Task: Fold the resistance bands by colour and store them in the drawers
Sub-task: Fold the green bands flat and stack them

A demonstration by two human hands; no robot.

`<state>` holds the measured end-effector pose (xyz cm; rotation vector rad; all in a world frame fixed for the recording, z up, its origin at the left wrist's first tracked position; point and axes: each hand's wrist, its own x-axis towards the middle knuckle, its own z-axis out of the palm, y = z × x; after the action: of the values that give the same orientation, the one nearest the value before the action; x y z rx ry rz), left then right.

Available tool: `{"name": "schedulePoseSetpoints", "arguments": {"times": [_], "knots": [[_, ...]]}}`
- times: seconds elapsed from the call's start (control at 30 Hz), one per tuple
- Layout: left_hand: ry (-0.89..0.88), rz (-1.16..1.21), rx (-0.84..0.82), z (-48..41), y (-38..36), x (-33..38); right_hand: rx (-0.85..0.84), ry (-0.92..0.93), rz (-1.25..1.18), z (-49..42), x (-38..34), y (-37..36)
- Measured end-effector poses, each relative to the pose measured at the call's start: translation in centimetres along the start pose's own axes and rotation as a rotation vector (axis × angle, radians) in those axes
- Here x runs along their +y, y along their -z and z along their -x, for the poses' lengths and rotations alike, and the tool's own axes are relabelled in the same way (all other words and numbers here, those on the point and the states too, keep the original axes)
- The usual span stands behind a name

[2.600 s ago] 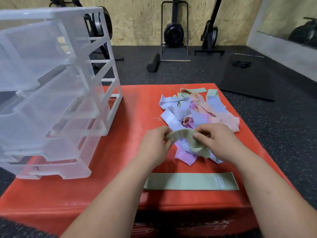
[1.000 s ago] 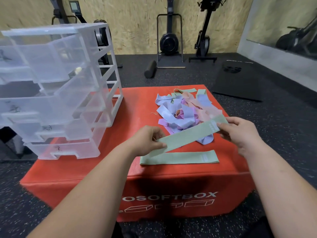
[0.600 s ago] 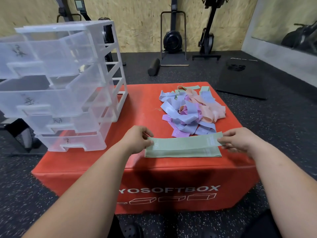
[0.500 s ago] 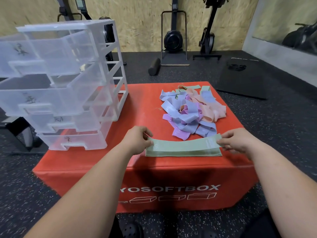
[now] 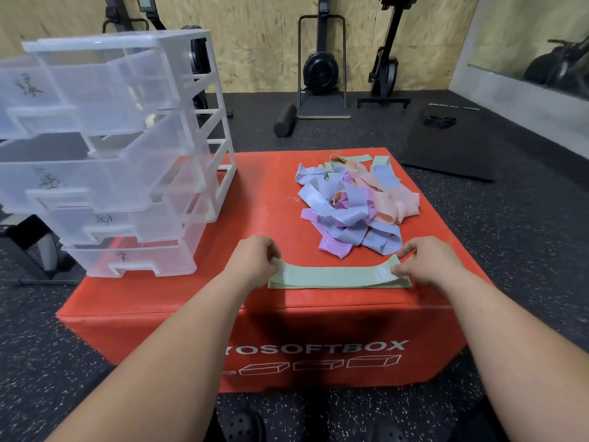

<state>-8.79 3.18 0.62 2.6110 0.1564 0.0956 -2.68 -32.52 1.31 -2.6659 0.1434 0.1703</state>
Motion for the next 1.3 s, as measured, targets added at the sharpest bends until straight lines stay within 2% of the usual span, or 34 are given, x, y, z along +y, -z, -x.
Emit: {"name": "schedulePoseSetpoints", "arguments": {"times": [0.17, 0.33, 0.4, 0.57, 0.73, 1.3], "knots": [[0.000, -0.089, -0.056, -0.2, -0.3, -0.3, -0.046, -0.001, 0.105, -0.1, 0.3, -0.2], [-0.018, -0.092, -0.070, -0.7, 0.8, -0.7, -0.030, 0.022, 0.110, -0.6, 0.8, 0.6], [-0.055, -0.105, -0.124, -0.7, 1.3, -0.9, -0.048, 0.075, 0.101, -0.7, 1.1, 1.0], [-0.175, -0.158, -0.265, -0.3, 1.4, -1.4, -0.251, 0.284, 0.189, 0.1, 0.9, 1.1], [-0.228, -0.188, -0.216, 0.1, 1.1, -1.1, -0.187, 0.314, 0.260, 0.1, 1.0, 0.8], [-0.265, -0.295, -0.257, -0.4, 0.9, -1.1, -0.220, 0.325, 0.286, -0.4, 1.2, 1.0]]}}
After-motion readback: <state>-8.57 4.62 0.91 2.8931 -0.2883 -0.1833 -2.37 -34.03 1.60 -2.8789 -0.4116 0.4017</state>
